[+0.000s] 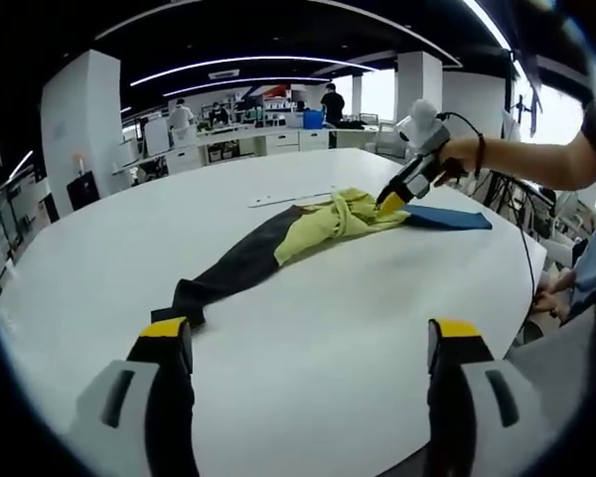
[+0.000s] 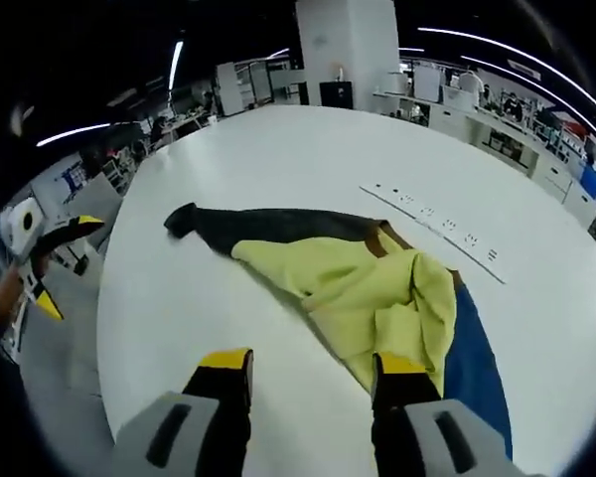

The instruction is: Fold the garment on the visible template until the final outline fits inside the template.

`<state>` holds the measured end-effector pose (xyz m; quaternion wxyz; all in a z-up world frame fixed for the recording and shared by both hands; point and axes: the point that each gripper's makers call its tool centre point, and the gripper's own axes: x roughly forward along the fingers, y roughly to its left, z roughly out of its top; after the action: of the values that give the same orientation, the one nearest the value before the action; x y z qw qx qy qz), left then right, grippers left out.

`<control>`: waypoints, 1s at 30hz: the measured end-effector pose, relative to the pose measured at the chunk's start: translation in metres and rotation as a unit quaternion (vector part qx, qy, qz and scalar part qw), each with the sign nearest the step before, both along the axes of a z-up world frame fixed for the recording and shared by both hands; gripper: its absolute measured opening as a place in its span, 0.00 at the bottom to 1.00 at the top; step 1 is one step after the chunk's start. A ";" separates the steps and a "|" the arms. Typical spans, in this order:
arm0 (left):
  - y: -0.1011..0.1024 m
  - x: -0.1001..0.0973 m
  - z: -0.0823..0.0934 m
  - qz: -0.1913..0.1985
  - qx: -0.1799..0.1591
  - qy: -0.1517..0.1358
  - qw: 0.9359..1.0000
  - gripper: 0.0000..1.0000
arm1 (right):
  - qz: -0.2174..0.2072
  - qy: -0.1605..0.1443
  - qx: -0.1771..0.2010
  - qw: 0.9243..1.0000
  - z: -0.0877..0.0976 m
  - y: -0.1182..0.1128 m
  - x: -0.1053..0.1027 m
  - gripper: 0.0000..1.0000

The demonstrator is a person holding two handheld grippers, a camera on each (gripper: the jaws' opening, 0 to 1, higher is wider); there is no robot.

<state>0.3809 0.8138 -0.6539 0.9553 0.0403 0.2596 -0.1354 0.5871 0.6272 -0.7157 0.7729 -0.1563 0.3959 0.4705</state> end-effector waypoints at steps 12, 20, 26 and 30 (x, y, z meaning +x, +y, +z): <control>0.008 -0.004 -0.001 0.005 0.013 0.006 1.000 0.99 | -0.073 0.047 0.025 0.996 -0.027 0.004 0.006 0.40; 0.009 -0.006 -0.008 0.003 0.020 0.018 1.000 0.99 | -0.103 0.049 0.032 0.993 -0.042 0.005 0.025 0.36; 0.009 -0.005 -0.010 0.001 0.022 0.020 1.000 0.99 | -0.134 0.067 0.061 0.987 -0.045 0.007 0.033 0.34; 0.011 -0.006 -0.013 0.001 0.027 0.026 0.999 0.99 | -0.140 0.068 0.077 0.985 -0.040 0.012 0.033 0.27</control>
<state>0.3751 0.8244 -0.6667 0.9471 0.0620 0.2876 -0.1285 0.6204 0.6392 -0.7557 0.8121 -0.0070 0.4283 0.3963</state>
